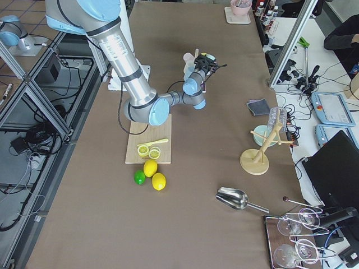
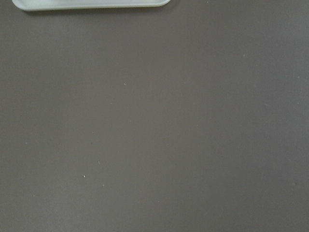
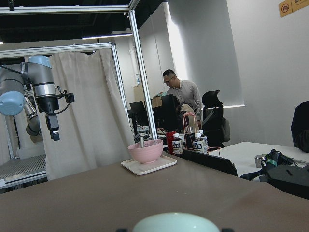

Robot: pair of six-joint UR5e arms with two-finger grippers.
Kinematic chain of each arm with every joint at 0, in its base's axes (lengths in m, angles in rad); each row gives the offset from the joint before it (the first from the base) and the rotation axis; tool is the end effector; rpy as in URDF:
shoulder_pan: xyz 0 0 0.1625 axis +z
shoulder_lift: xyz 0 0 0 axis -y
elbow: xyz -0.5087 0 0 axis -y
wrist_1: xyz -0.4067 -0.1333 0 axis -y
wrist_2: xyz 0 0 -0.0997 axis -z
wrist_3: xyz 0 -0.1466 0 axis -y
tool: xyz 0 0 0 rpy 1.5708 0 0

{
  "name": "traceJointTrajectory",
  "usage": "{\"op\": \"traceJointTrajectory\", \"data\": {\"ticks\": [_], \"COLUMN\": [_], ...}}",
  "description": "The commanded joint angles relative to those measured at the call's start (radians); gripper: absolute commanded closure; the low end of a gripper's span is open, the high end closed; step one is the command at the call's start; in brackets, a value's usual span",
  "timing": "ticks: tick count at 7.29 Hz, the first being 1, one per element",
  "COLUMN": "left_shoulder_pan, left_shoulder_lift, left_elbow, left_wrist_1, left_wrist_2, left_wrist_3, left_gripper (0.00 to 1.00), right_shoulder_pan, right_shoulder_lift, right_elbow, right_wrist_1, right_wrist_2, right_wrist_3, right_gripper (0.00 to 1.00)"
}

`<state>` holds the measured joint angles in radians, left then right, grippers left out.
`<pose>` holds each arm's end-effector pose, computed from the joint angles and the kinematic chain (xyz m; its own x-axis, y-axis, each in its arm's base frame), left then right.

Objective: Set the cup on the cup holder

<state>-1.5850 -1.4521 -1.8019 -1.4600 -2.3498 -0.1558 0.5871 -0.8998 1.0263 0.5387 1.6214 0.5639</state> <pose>-0.0366 -0.4433 0.7262 0.7007 -0.1640 -0.6943 0.1244 0.9864 -0.1074 -0.5742 -0.5332 0.3408 0.1649 -0.9041 0.3941 -0.7123 0.1672 0.6817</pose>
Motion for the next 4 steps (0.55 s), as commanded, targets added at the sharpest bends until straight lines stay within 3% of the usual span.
{"op": "traceJointTrajectory", "data": {"ticks": [1,2,4], "left_shoulder_pan": [-0.047,-0.056,-0.061], "left_shoulder_lift": [0.013,0.030,0.026], "left_elbow": [0.026,0.024,0.029], "left_wrist_1": [0.001,0.000,-0.002], "left_wrist_2": [-0.028,-0.029,-0.045], "left_wrist_3": [-0.004,-0.004,-0.005], "left_gripper": [0.01,0.01,0.01], "right_shoulder_pan": [-0.001,0.000,0.007], "right_shoulder_lift": [-0.016,-0.022,-0.025], "right_elbow": [0.003,0.005,0.008], "right_wrist_1": [0.026,0.047,0.058], "right_wrist_2": [0.000,-0.002,-0.017], "right_wrist_3": [0.008,0.008,0.011], "right_gripper": [0.49,0.00,0.00]}}
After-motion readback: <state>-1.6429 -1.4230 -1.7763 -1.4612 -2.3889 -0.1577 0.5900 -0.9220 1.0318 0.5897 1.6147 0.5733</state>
